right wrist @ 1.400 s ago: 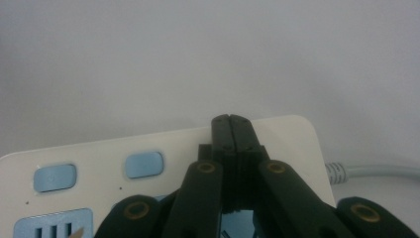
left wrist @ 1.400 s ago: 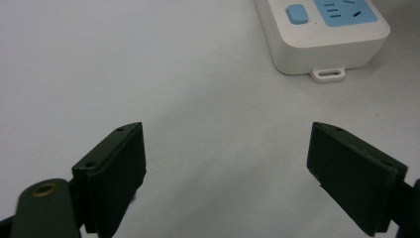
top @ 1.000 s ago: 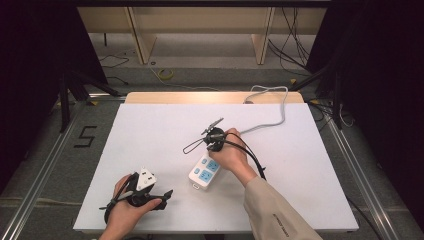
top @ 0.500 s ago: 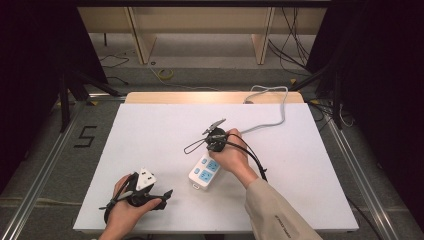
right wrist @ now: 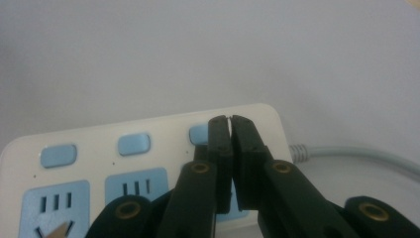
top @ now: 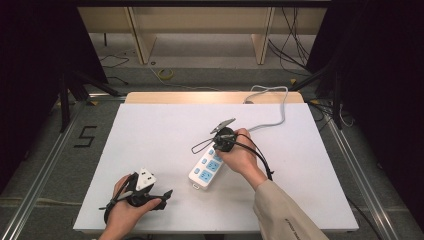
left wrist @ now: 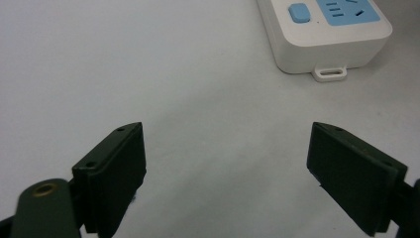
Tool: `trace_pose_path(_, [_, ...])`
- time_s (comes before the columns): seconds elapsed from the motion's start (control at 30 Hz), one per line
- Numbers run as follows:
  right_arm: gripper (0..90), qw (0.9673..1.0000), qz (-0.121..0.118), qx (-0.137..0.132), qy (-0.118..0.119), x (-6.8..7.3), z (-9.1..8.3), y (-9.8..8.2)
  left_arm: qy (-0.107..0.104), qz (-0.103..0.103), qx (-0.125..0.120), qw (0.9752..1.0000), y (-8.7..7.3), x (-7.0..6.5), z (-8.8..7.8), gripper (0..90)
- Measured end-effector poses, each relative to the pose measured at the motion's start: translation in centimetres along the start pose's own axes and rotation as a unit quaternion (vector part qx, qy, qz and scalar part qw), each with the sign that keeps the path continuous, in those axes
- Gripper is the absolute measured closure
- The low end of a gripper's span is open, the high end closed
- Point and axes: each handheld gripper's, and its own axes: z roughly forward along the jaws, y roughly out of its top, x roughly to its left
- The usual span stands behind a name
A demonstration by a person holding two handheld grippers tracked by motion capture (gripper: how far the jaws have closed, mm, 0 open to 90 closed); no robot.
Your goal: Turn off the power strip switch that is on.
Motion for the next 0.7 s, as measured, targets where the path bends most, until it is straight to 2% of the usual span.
trace_pose_path(0.37, [76.7,0.9996,0.021,-0.016,0.007,-1.2,-2.2,-2.8,0.0,-0.002,0.001,1.0,-0.1,0.1,0.0,14.9])
trace_pose_path(0.5, [70.7,0.9988,0.037,-0.029,0.016,-1.8,-3.0,-4.7,0.001,-0.003,0.001,1.0,-0.1,0.1,0.0,14.9])
trace_pose_path(0.7, [63.8,0.9968,0.055,-0.055,0.017,-2.5,-4.7,-7.6,0.001,-0.004,0.002,1.0,-0.1,0.1,0.0,14.9])
